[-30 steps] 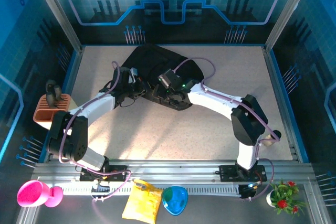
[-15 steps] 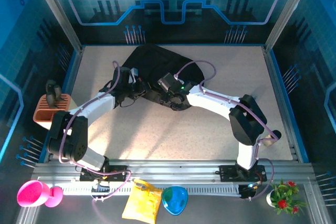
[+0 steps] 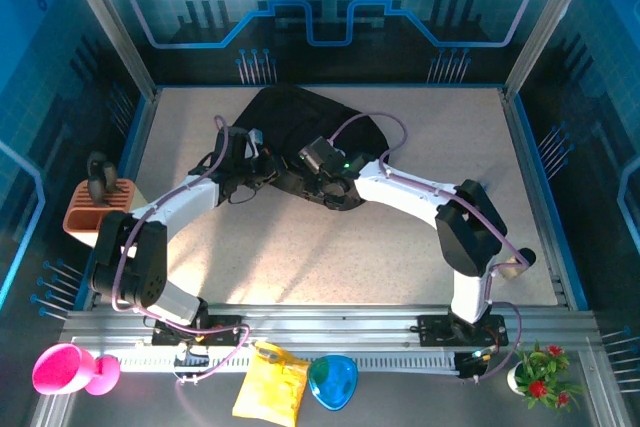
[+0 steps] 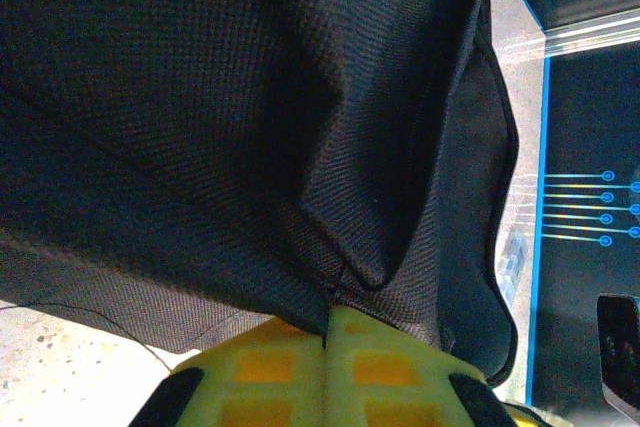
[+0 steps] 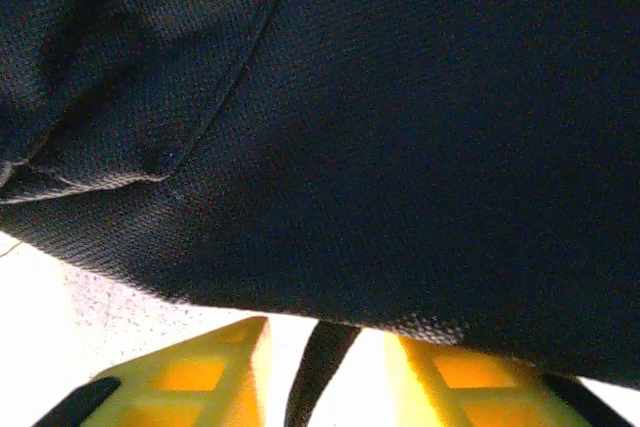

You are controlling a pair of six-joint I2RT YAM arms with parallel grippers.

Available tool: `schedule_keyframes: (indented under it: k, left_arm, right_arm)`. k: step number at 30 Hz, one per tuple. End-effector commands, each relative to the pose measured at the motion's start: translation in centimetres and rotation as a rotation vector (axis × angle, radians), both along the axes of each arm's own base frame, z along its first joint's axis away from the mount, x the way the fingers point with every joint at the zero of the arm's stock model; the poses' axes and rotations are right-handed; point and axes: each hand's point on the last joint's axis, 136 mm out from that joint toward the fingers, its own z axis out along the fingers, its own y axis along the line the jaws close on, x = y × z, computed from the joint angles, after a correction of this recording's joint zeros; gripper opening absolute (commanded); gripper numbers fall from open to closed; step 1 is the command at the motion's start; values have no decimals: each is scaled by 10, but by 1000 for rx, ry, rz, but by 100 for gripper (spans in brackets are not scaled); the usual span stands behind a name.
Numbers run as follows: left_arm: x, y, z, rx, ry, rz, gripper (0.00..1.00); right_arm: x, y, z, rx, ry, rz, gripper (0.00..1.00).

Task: Pack the student bag
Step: Zip the student bag at the top-center of the table.

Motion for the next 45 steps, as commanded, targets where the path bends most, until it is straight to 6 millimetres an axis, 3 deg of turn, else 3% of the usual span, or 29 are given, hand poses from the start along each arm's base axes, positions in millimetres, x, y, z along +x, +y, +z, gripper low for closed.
schedule_keyframes:
  k: [1, 6, 11, 24, 33, 37, 45]
  left_arm:
    - [5, -13, 43, -28, -127, -68, 0]
    - [6, -10, 41, -16, -122, -53, 0]
    - [8, -5, 40, 0, -123, -30, 0]
    - [13, 12, 30, 46, -108, 25, 0]
    - [15, 21, 6, 64, -53, 89, 0]
    - [15, 24, 1, 78, -47, 101, 0]
    - [16, 28, -8, 90, -27, 104, 0]
  right_arm:
    - [-2, 10, 1, 2, -3, 39, 29]
    - [-2, -4, 3, -47, -27, 14, 11]
    - [-3, -26, 6, -126, -61, -16, 0]
    - [-33, -93, 4, -337, -85, -50, 0]
    - [-46, -133, 14, -441, -102, -93, 0]
    - [-45, -151, 10, -460, -95, -108, 0]
    - [-23, -169, -1, -465, -80, -53, 0]
